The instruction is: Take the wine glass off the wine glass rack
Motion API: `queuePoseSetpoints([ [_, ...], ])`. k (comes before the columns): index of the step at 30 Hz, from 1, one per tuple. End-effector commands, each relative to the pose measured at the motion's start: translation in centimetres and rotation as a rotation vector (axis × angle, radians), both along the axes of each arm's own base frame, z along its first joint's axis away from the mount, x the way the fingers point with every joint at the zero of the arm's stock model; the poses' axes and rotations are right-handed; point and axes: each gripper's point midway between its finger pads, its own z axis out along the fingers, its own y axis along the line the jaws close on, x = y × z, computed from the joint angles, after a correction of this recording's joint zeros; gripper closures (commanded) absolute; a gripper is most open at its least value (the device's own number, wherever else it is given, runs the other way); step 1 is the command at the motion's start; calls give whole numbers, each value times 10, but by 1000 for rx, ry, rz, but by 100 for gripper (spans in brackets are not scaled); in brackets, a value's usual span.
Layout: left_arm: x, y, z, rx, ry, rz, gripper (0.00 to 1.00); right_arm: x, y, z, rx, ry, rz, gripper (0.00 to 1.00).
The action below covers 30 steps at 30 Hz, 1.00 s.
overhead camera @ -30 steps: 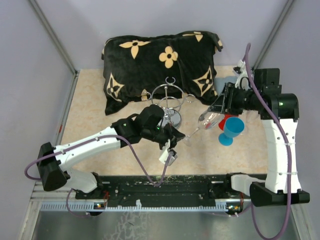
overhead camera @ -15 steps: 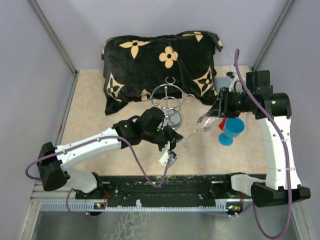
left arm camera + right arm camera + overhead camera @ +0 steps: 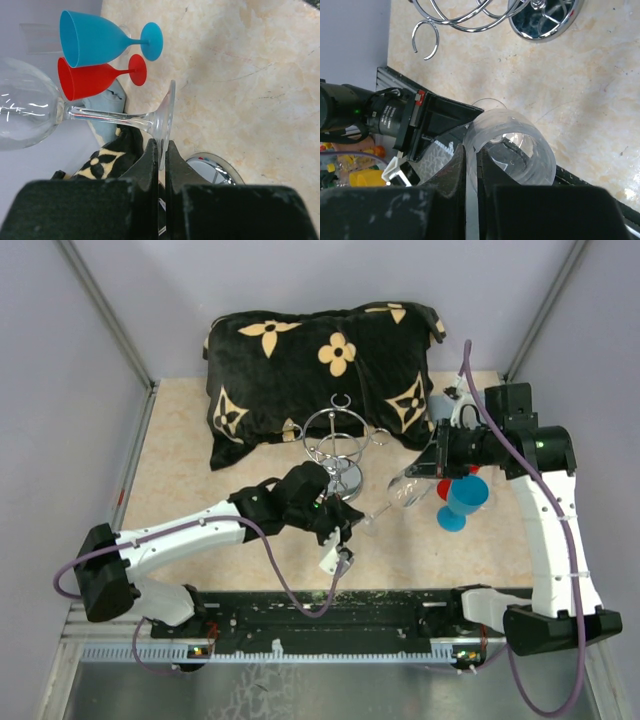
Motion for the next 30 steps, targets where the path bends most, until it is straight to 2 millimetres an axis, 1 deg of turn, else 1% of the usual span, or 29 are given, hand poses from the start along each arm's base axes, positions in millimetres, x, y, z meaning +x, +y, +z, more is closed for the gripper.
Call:
queuePoseSetpoints([
  [1, 27, -32, 116, -389, -246, 48, 99, -39, 20, 1, 91, 106, 112, 100],
  [3, 34, -33, 125, -430, -261, 85, 85, -40, 21, 6, 103, 91, 114, 100],
  [4, 37, -34, 130, -450, -265, 102, 76, -40, 21, 8, 107, 85, 114, 100],
  [5, 40, -34, 135, -471, -262, 121, 61, -40, 22, 11, 112, 74, 115, 100],
  [6, 44, -35, 141, -498, -264, 137, 49, -40, 22, 14, 116, 67, 117, 100],
  [7, 46, -36, 143, -508, -258, 154, 37, -40, 22, 18, 119, 56, 117, 100],
  [8, 49, -36, 148, -525, -254, 170, 27, -40, 23, 21, 122, 44, 117, 100],
  [10, 54, -38, 152, -545, -243, 199, 11, -40, 23, 28, 126, 25, 115, 100],
  [11, 56, -38, 152, -548, -236, 211, 6, -40, 22, 30, 125, 17, 111, 100],
  [13, 59, -38, 156, -565, -223, 233, 0, -39, 21, 34, 119, 3, 103, 100],
  [21, 73, -35, 169, -609, -146, 342, 0, -39, 16, 48, 95, -40, 71, 100],
  [30, 74, -28, 155, -593, -107, 379, 0, -32, 7, 66, 52, -104, 13, 100],
])
